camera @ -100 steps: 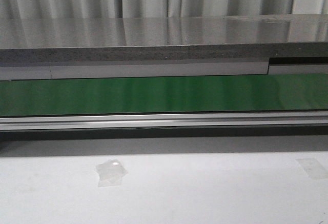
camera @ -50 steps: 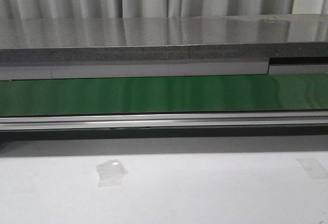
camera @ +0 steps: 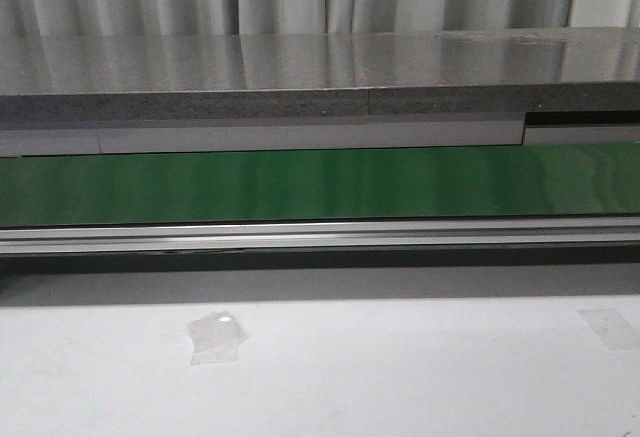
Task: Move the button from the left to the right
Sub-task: 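Move the left gripper over the yellow-capped button in the blue tray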
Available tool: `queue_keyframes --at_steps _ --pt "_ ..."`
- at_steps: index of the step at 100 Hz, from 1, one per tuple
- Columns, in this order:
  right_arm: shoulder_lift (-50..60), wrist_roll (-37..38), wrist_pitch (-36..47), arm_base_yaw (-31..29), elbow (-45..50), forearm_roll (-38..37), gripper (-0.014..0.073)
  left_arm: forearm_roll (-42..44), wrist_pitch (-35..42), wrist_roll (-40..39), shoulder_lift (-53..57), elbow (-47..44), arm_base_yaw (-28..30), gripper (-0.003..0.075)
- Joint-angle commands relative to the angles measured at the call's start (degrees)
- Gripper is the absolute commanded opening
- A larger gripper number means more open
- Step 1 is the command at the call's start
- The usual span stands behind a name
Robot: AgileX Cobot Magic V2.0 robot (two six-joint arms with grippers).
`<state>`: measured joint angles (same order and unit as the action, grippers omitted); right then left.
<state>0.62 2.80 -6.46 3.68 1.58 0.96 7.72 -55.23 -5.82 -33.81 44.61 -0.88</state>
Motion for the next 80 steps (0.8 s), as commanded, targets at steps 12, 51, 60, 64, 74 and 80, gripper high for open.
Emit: queue_keyframes --at_steps 12,51,60,64,74,80 --pt "0.76 -0.02 4.63 0.07 -0.87 -0.02 -0.0068 3.09 3.73 -3.46 -4.53 4.53 0.15 0.0636" --pt "0.76 -0.02 4.63 0.07 -0.87 -0.02 -0.0068 11.12 7.52 -5.65 -24.94 19.01 3.44 0.0636" --pt "0.76 -0.02 4.63 0.07 -0.87 -0.02 -0.0068 9.95 8.74 -5.55 -29.40 22.28 6.79 0.0633" --pt "0.76 -0.02 4.63 0.07 -0.87 -0.02 -0.0068 9.39 9.20 -5.55 -31.05 23.30 8.09 0.0629" --pt "0.76 -0.02 4.63 0.07 -0.87 -0.02 -0.0068 6.01 10.78 -3.03 -35.69 25.28 11.51 0.0617" --pt "0.76 -0.02 4.63 0.07 -0.87 -0.02 -0.0068 3.93 11.07 -0.87 -38.44 26.29 13.21 0.0617"
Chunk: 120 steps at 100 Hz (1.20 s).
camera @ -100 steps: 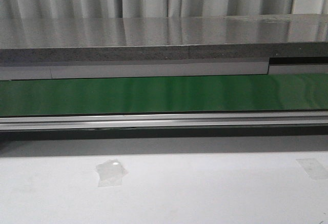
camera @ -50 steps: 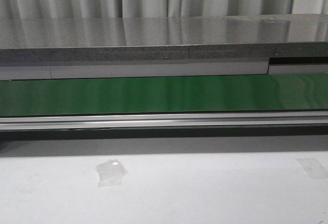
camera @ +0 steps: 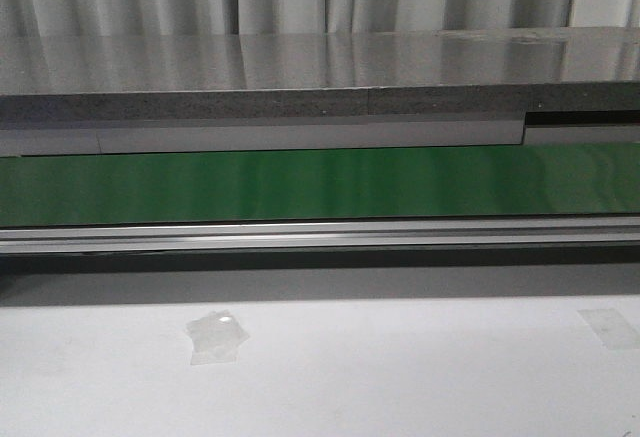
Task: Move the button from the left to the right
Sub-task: 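Move the left gripper over the yellow-capped button in the blue tray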
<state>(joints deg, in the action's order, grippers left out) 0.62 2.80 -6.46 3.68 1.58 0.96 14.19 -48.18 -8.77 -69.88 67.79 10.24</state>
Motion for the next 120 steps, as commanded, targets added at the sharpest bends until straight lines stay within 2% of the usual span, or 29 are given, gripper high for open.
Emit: queue_keyframes --at_steps 1,48,88,120 --pt "0.76 -0.02 4.63 0.07 -0.87 -0.02 -0.0068 -2.76 4.02 2.24 -2.37 3.11 2.09 0.0617" --pt "0.76 -0.02 4.63 0.07 -0.87 -0.02 -0.0068 -14.19 9.86 10.51 -21.97 4.52 9.31 0.0617" --pt "0.76 -0.02 4.63 0.07 -0.87 -0.02 -0.0068 -17.26 10.06 11.74 -33.93 11.06 9.66 0.0617" --pt "0.76 -0.02 4.63 0.07 -0.87 -0.02 -0.0068 -18.15 9.34 12.60 -38.61 14.17 9.66 0.0617"
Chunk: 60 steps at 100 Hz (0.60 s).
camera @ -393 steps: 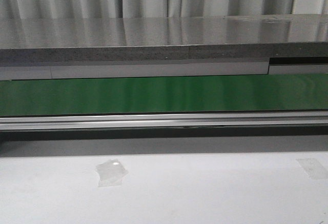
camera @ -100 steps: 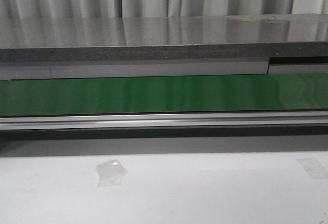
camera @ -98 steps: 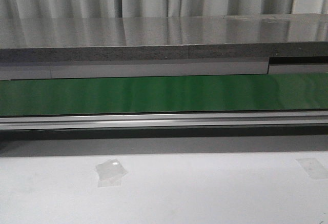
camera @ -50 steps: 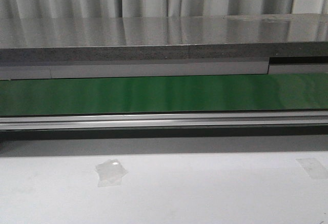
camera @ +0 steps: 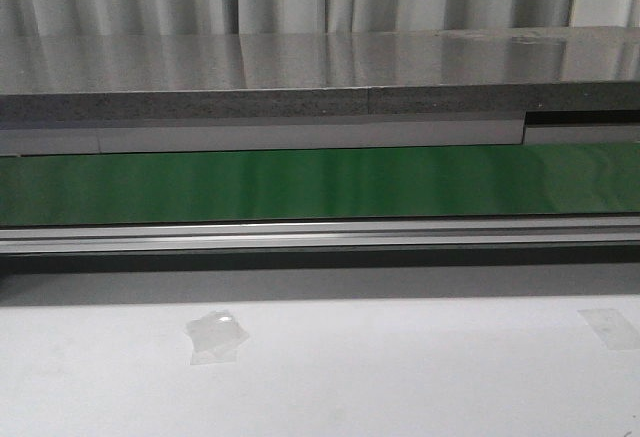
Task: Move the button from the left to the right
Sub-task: 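Move the left gripper over the yellow-capped button in the blue tray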
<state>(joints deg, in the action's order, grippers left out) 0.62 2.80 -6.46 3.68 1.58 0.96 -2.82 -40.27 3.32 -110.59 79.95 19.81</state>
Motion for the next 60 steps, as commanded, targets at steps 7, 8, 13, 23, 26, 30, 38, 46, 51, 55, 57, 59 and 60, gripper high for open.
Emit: queue_keyframes --at_steps 7,8,13,23,26,30,38,46,51,55,57,59,60 --pt "0.76 -0.02 4.63 0.07 -0.87 -0.02 -0.0068 -2.15 0.83 2.20 1.65 2.01 0.09 0.0616" --pt "0.76 -0.02 4.63 0.07 -0.87 -0.02 -0.0068 -2.15 0.85 2.37 1.52 2.01 0.09 0.0616" --pt "0.76 -0.02 4.63 0.07 -0.87 -0.02 -0.0068 -2.59 0.76 2.75 1.27 2.01 0.09 0.0616" --pt "0.76 -0.02 4.63 0.07 -0.87 -0.02 -0.0068 -2.74 0.76 2.75 0.90 2.01 0.09 0.0616" --pt "0.76 -0.02 4.63 0.07 -0.87 -0.02 -0.0068 -2.74 0.76 2.75 0.90 2.01 0.09 0.0616" --pt "0.76 -0.02 4.63 0.07 -0.87 -0.02 -0.0068 -2.74 0.76 2.75 0.66 2.01 0.09 0.0616" --pt "0.76 -0.02 4.63 0.07 -0.87 -0.02 -0.0068 -2.86 0.62 2.75 -0.09 2.01 0.09 0.0616" --pt "0.76 -0.02 4.63 0.07 -0.87 -0.02 -0.0068 -2.94 0.38 2.75 -1.17 2.01 0.09 0.0616" --pt "0.76 -0.02 4.63 0.07 -0.87 -0.02 -0.0068 -2.94 0.14 2.75 -1.74 2.01 0.09 0.0616" --pt "0.76 -0.02 4.63 0.07 -0.87 -0.02 -0.0068 -3.12 -0.19 2.75 -2.42 2.01 0.09 0.0616" --pt "0.76 -0.02 4.63 0.07 -0.87 -0.02 -0.0068 -3.12 -0.28 2.75 -2.55 2.01 0.09 0.0616" --pt "0.76 -0.02 4.63 0.07 -0.87 -0.02 -0.0068 -3.12 -0.42 2.75 -2.77 2.01 0.09 0.0616" --pt "0.76 -0.02 4.63 0.07 -0.87 -0.02 -0.0068 -3.24 -0.52 2.75 -2.87 2.01 0.09 0.0616"
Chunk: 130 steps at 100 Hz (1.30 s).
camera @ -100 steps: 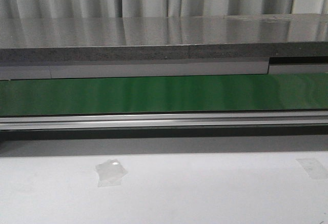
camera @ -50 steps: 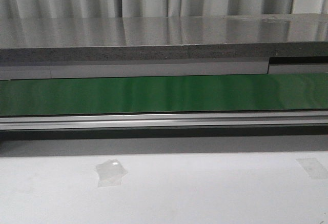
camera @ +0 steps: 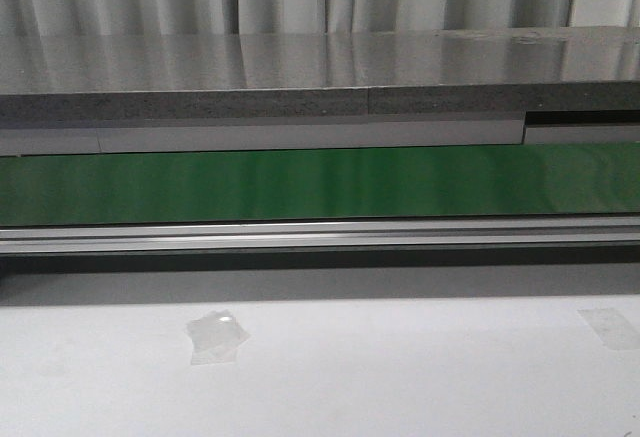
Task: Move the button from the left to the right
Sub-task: 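Move the left gripper over the yellow-capped button in the blue tray, then lower the left gripper and close it around the button's black body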
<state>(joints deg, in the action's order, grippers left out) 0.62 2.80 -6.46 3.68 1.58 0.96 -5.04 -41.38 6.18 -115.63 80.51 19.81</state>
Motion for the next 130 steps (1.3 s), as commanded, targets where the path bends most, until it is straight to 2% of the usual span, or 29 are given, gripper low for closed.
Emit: queue_keyframes --at_steps 1,22,31,46,53,80,102,109,130 --pt "0.76 -0.02 4.63 0.07 -0.87 -0.02 -0.0068 -1.00 0.59 -0.11 2.16 1.45 0.09 0.0616" --pt "0.76 -0.02 4.57 0.07 -0.87 -0.02 -0.0068 -1.13 0.21 -0.11 1.26 1.45 0.09 0.0606" --pt "0.76 -0.02 4.57 0.07 -0.87 -0.02 -0.0068 -1.13 -0.02 -0.11 1.26 1.45 0.09 0.0557" --pt "0.76 -0.02 4.57 0.07 -0.87 -0.02 -0.0068 -1.13 -0.89 -0.11 1.26 1.45 0.09 0.0419" --pt "0.76 -0.02 4.57 0.07 -0.87 -0.02 -0.0068 -1.13 -1.12 -0.11 1.12 1.45 0.09 0.0378" --pt "0.76 -0.02 4.57 0.07 -0.87 -0.02 -0.0068 -1.13 -3.01 -0.11 -0.57 1.45 0.09 0.0351" --pt "0.76 -0.02 4.57 0.07 -0.87 -0.02 -0.0068 -1.13 -3.15 -0.11 -0.73 1.45 0.09 0.0136" --pt "0.76 -0.02 4.57 0.07 -0.87 -0.02 -0.0068 -1.13 -3.24 -0.11 -0.73 1.45 0.09 0.0089" --pt "0.76 -0.02 4.57 0.07 -0.87 -0.02 -0.0068 -1.13 -3.72 -0.11 2.01 1.59 0.09 0.0061"
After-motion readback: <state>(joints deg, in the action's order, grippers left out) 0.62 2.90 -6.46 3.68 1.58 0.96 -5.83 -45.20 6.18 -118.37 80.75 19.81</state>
